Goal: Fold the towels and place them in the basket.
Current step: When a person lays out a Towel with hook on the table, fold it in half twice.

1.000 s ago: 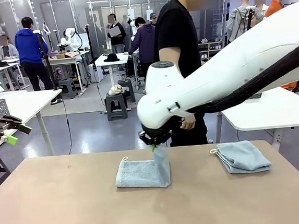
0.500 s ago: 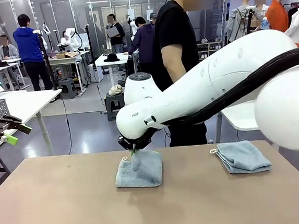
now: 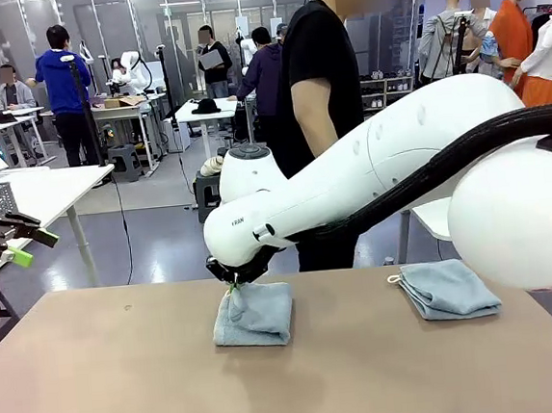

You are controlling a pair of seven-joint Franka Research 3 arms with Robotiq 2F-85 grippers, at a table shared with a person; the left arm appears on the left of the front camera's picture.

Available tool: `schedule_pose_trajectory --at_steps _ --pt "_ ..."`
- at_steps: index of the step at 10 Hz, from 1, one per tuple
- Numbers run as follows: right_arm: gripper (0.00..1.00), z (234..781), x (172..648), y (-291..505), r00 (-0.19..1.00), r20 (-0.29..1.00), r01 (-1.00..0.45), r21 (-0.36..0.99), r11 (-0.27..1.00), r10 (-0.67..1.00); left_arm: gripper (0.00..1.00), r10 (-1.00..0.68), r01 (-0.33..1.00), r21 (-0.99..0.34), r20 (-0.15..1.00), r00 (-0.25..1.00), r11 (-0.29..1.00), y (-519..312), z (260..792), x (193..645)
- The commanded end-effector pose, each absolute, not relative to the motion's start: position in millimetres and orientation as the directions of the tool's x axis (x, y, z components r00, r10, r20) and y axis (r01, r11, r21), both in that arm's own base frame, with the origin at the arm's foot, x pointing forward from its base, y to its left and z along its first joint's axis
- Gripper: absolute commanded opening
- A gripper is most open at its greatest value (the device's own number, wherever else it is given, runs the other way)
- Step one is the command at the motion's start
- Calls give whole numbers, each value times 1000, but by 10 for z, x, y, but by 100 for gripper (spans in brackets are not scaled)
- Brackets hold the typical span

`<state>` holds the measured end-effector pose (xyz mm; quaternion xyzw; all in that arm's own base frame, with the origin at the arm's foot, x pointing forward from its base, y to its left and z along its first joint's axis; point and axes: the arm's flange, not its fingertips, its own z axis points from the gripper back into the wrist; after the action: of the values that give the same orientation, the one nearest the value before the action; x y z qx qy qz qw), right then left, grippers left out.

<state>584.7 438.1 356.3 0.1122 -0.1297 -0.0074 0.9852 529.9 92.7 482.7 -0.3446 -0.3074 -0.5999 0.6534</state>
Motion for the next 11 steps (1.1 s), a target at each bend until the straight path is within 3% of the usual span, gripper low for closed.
schedule_pose_trajectory --at_steps 1,2,3,4,5,6,7,8,11 --pt "26 3477 5836 4456 944 309 36 252 967 -115 100 -573 996 -82 814 93 44 929 4834 5297" --pt "26 3452 5837 4465 934 322 68 260 963 -153 100 -573 996 -82 814 93 44 929 4834 5297" --pt "46 3462 5832 4469 927 336 74 268 960 -165 100 -573 996 -82 814 93 44 929 4834 5297" --pt "29 3494 5823 4457 925 340 76 276 958 -171 100 -573 996 -82 814 93 44 929 4834 5297" --pt "66 3557 5794 4422 930 333 64 275 959 -158 100 -573 996 -82 814 93 44 929 4834 5297" --pt "49 3653 5729 4340 947 296 45 268 962 -127 100 -573 996 -82 814 93 44 929 4834 5297" --pt "52 3769 5651 4191 968 224 55 246 968 -112 100 -573 996 -82 814 93 44 929 4834 5297" --pt "68 3868 5595 4004 977 191 57 207 977 -97 100 -573 996 -82 814 93 44 929 4834 5297" --pt "68 4051 5403 3354 993 116 2 262 965 -34 100 -573 996 -82 814 93 44 929 4834 5297"
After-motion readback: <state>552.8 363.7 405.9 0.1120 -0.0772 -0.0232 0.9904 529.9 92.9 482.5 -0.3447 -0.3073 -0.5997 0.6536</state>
